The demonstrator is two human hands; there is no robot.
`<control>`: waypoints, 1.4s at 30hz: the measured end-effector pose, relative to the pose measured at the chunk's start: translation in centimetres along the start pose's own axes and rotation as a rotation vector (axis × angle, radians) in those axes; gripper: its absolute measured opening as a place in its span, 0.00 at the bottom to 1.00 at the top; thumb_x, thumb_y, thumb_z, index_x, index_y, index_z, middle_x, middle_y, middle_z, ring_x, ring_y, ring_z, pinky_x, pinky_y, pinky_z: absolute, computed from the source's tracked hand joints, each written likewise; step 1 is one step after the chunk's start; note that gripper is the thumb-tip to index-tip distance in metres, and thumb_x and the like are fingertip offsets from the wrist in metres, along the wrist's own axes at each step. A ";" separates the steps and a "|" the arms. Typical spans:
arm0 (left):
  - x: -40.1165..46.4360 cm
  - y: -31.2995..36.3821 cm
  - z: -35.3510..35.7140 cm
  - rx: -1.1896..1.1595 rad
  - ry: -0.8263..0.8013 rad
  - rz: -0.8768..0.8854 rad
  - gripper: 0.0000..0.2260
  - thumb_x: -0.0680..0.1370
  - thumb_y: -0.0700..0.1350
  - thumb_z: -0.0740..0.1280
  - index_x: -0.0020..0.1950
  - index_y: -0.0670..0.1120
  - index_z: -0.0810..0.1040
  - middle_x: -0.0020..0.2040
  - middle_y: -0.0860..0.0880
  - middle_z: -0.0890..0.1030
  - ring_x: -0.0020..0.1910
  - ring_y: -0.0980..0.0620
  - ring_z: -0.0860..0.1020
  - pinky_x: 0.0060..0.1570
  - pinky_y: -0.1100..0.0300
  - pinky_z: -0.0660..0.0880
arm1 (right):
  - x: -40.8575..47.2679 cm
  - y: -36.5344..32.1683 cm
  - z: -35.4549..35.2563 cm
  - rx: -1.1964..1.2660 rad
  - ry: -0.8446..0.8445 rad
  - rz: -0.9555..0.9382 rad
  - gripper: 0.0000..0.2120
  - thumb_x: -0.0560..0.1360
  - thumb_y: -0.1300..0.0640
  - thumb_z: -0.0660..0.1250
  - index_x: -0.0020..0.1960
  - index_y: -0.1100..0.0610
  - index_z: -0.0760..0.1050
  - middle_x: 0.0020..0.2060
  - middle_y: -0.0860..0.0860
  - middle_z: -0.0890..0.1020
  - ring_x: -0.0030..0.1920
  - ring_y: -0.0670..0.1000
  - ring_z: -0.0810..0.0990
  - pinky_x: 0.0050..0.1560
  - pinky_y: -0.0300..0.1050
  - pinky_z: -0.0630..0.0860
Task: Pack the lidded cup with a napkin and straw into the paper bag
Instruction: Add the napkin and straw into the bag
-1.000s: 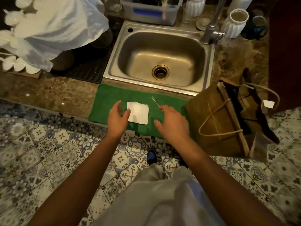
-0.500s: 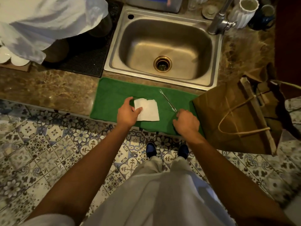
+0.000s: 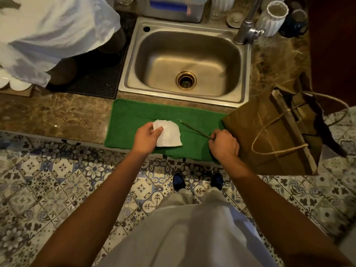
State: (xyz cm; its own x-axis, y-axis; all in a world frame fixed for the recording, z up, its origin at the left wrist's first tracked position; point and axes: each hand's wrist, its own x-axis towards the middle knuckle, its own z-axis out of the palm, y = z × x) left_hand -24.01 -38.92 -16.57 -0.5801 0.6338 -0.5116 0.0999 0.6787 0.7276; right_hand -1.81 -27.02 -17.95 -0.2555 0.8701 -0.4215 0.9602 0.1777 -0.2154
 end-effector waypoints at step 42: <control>-14.6 21.5 9.5 -0.475 0.090 0.425 0.28 0.82 0.38 0.66 0.73 0.66 0.70 0.63 0.47 0.78 0.49 0.45 0.77 0.54 0.48 0.81 | -11.5 18.0 -27.4 0.828 0.377 -0.574 0.11 0.80 0.55 0.64 0.59 0.55 0.81 0.35 0.47 0.85 0.32 0.37 0.81 0.34 0.27 0.72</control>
State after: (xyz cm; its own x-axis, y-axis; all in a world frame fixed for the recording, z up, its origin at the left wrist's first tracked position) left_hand -5.72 -30.05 2.26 -0.6361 0.7640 -0.1084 -0.0207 0.1236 0.9921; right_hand 21.54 -21.27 7.13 -0.4567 0.8665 0.2014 0.2963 0.3616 -0.8840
